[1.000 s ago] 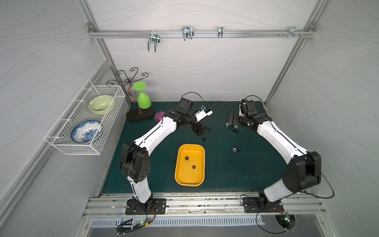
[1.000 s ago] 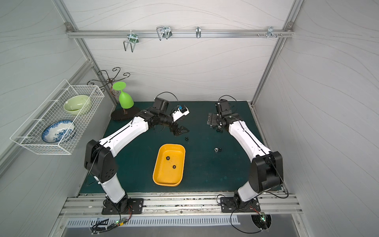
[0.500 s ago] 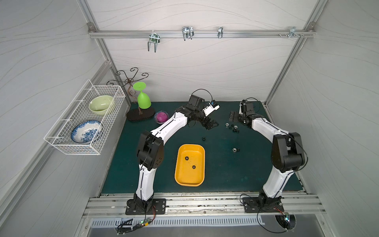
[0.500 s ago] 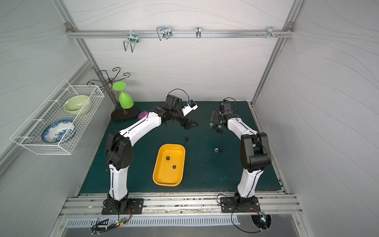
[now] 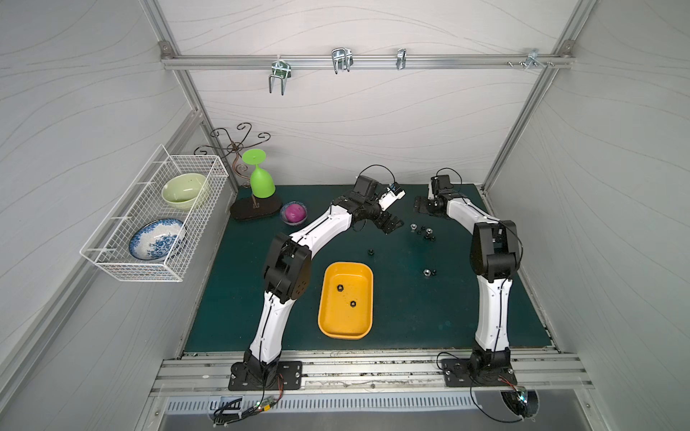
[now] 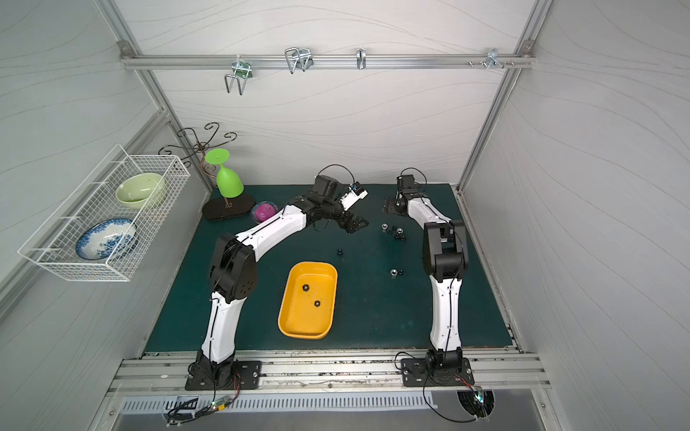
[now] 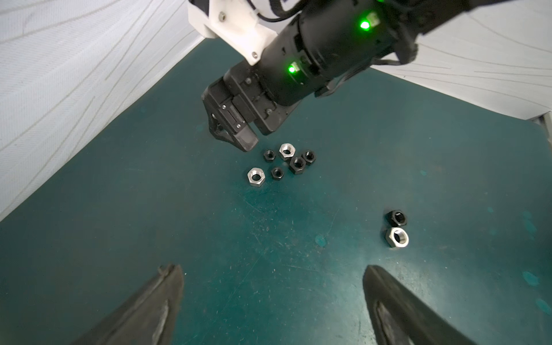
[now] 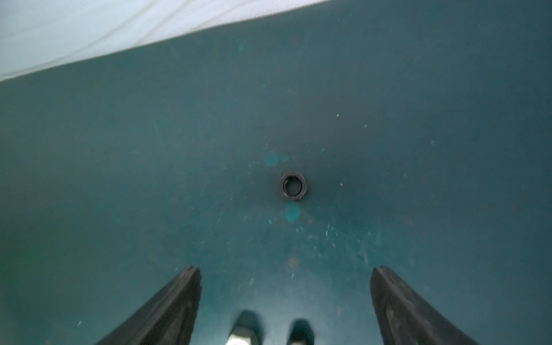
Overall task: Put the nuts on the desktop into the storage box
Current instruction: Pick up the nut from the center of the board.
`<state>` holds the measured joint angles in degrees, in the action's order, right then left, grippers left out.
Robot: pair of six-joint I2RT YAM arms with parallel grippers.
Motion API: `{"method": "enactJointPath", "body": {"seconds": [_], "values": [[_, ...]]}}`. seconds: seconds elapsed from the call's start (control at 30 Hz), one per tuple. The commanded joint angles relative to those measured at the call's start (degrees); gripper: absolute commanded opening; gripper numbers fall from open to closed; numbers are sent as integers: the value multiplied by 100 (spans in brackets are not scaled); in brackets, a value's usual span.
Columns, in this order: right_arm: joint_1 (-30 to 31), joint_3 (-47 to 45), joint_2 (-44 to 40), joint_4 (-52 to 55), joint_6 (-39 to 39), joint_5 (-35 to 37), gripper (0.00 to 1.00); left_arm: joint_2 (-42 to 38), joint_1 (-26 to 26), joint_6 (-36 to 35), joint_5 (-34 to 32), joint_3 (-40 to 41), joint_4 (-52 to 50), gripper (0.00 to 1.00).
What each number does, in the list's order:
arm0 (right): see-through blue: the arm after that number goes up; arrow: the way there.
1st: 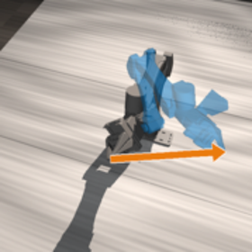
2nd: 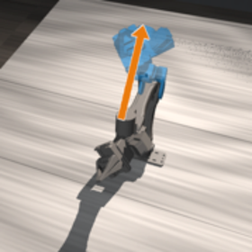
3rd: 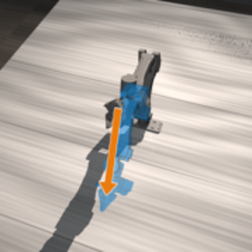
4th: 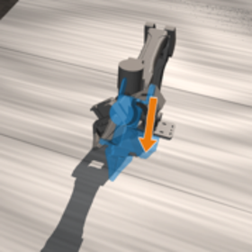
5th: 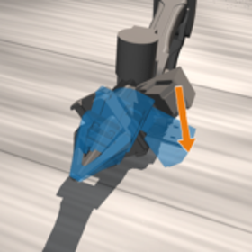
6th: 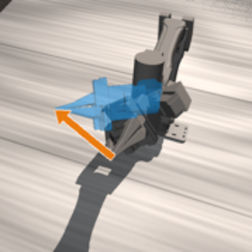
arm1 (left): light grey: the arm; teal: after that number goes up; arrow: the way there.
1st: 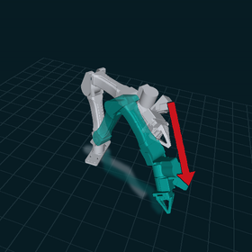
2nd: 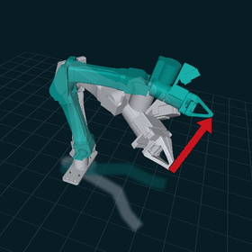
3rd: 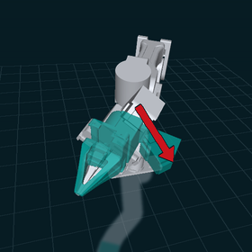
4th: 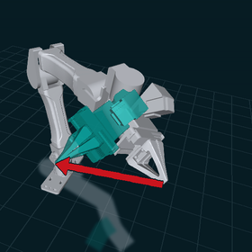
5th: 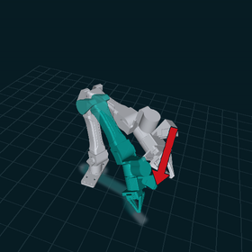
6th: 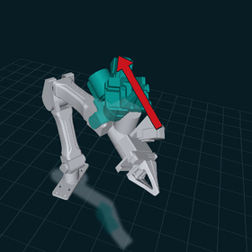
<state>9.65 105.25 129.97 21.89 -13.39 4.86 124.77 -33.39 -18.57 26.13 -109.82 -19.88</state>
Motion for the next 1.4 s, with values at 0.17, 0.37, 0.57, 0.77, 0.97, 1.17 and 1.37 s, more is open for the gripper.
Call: {"method": "enactJointPath", "body": {"seconds": [0.17,0.37,0.57,0.77,0.97,1.17,1.37], "values": [[-68,2089,1229,2044,29,-58,87,87,-54,-4,-248,-338,212,99],[-173,3067,1828,2707,-33,-392,84,45,-50,-58,-253,-338,161,99],[-279,3632,2166,3035,-82,-659,81,17,-48,-77,-258,-335,122,99],[-328,4128,2458,3228,24,-1096,83,-30,-52,-146,-249,-329,58,99],[-370,3942,2330,2706,149,-1511,90,-86,-54,-225,-266,-286,37,99],[-497,3106,1878,1726,11,-1820,92,-136,-53,-281,-256,-200,17,99],[-865,2550,1833,964,-955,-2650,88,-198,-48,-341,-266,-119,-9,99]]}}
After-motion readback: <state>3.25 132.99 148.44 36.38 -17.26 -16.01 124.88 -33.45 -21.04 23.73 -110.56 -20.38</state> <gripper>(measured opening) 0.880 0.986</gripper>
